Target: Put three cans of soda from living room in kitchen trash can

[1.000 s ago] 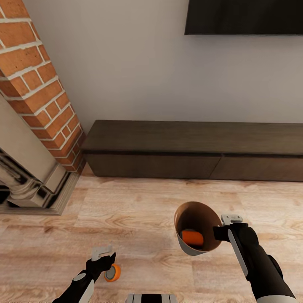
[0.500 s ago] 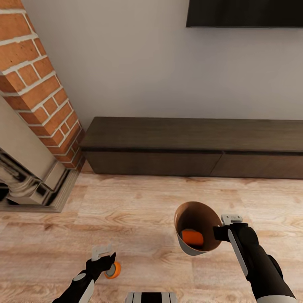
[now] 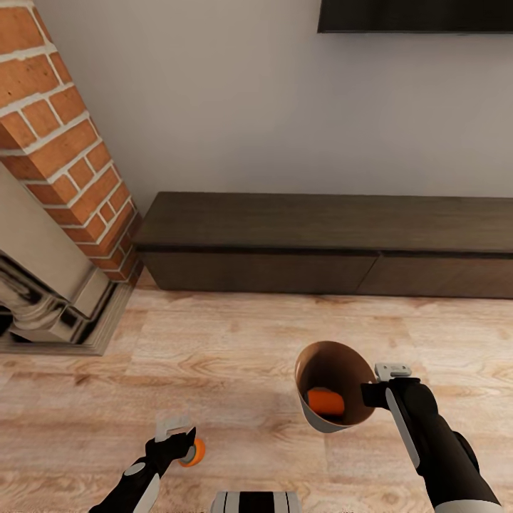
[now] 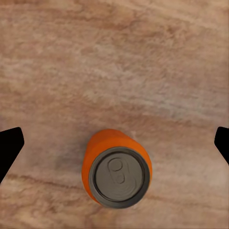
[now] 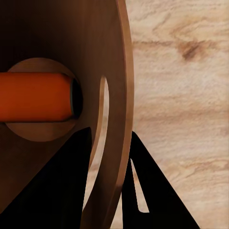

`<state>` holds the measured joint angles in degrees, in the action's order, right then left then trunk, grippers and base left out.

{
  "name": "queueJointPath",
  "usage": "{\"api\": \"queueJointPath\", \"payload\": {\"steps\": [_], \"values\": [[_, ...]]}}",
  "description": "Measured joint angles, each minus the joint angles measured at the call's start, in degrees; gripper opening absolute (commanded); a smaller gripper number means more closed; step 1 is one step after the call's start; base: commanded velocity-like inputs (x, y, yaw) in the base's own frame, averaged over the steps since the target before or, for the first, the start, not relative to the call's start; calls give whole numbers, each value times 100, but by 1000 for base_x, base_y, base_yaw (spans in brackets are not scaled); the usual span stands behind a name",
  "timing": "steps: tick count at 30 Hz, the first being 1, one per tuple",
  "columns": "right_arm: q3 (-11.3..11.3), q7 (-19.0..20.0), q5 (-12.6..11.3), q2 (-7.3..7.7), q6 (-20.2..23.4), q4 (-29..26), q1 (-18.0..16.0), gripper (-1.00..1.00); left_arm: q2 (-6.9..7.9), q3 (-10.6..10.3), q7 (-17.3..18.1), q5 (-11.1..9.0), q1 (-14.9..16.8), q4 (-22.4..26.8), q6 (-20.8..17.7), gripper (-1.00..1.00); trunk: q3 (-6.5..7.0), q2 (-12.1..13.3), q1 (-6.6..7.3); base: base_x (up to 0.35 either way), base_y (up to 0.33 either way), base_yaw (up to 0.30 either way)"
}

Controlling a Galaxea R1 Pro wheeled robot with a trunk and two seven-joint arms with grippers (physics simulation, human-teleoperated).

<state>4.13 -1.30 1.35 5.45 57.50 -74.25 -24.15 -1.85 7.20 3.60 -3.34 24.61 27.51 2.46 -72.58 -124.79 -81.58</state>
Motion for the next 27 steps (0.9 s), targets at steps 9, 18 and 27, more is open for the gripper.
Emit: {"api": "queueJointPath", "payload": {"steps": [9, 18, 27], "values": [[0, 0, 1, 0, 0, 0, 0, -100, 0, -1, -1, 0, 0, 0, 0, 100, -82, 0, 0, 0, 0, 0], [0, 0, 2, 0, 0, 2, 1, -100, 0, -1, 0, 0, 0, 0, 0, 100, -164, 0, 0, 0, 0, 0], [0, 0, 0, 0, 0, 1, 0, -100, 0, 0, 0, 0, 1, 0, 0, 100, -246, 0, 0, 0, 0, 0]]}}
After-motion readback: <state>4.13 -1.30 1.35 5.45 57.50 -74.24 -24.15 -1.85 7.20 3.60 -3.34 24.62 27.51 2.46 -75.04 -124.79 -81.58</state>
